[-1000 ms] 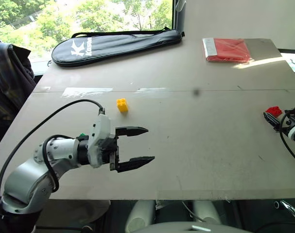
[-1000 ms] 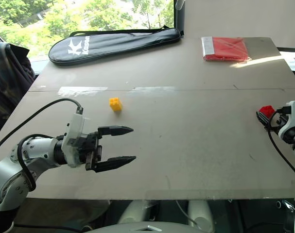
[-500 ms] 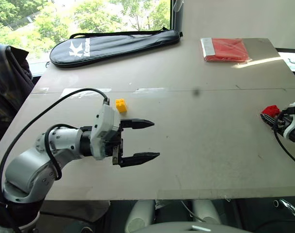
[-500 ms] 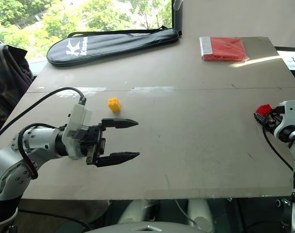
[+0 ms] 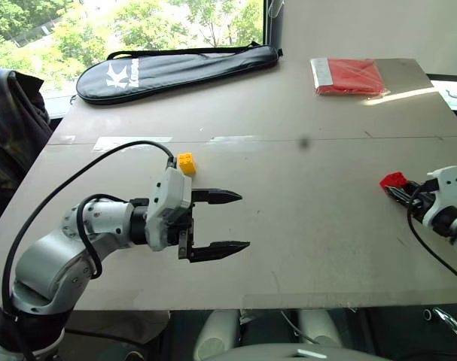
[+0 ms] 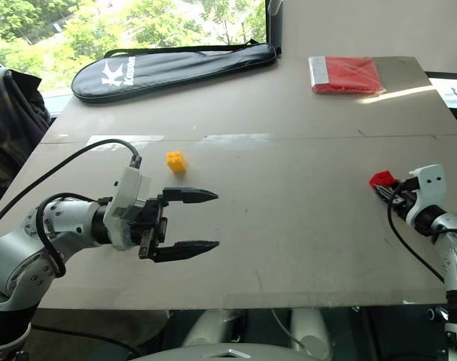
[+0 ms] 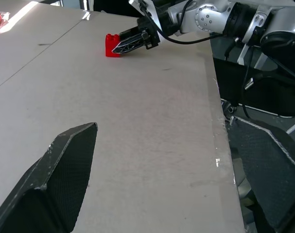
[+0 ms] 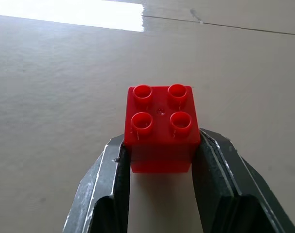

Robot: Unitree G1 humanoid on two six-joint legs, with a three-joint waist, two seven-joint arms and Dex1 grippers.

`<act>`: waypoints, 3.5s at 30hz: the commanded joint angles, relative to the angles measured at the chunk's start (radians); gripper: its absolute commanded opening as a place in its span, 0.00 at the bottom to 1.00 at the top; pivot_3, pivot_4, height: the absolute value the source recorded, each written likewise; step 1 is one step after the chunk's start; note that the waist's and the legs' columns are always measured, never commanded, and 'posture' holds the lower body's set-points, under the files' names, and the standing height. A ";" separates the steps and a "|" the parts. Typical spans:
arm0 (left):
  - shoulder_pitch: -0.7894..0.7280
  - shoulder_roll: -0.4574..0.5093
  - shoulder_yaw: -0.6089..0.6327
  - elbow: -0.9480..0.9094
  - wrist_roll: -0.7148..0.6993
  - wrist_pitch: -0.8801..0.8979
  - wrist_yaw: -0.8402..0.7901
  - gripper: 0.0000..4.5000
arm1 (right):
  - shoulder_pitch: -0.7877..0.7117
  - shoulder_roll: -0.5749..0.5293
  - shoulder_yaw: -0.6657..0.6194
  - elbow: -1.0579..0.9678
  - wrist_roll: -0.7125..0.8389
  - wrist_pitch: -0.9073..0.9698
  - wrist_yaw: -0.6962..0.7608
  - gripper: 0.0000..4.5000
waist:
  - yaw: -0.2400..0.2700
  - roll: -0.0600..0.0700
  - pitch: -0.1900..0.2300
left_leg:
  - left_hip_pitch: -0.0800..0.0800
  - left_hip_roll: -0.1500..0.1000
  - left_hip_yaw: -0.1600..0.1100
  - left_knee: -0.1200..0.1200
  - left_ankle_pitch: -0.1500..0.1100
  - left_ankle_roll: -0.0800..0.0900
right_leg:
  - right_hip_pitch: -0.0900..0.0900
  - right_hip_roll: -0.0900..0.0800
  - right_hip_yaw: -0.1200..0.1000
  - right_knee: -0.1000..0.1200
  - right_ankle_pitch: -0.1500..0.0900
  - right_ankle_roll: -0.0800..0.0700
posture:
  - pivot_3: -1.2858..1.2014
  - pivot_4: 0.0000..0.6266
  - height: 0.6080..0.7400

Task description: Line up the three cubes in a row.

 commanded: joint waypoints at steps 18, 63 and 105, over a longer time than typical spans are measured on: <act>-0.044 -0.014 -0.065 0.031 0.077 -0.057 -0.076 1.00 | 0.220 0.447 0.352 -0.755 -0.192 0.378 -0.624 0.28 | 0.002 -0.001 0.000 | -0.002 -0.001 -0.002 0.001 0.001 -0.002 | -0.002 0.002 0.000 0.001 0.000 0.000 | 0.52 0.24 0.94; 0.167 -0.207 0.029 0.066 0.257 -0.245 0.138 1.00 | 0.313 0.085 0.079 -0.658 0.019 0.131 -0.029 0.97 | 0.002 -0.003 0.001 | -0.002 0.001 -0.003 0.001 -0.002 0.003 | -0.002 0.003 -0.001 0.001 0.000 0.001 | 0.52 0.24 0.94; 0.340 -0.272 0.332 0.780 0.466 -0.750 0.190 1.00 | 0.253 0.006 -0.025 -0.214 0.383 -0.455 0.862 0.97 | 0.027 -0.011 0.000 | 0.000 0.003 -0.002 0.002 -0.002 0.003 | 0.002 -0.001 -0.004 -0.002 0.002 0.000 | 0.52 0.24 0.94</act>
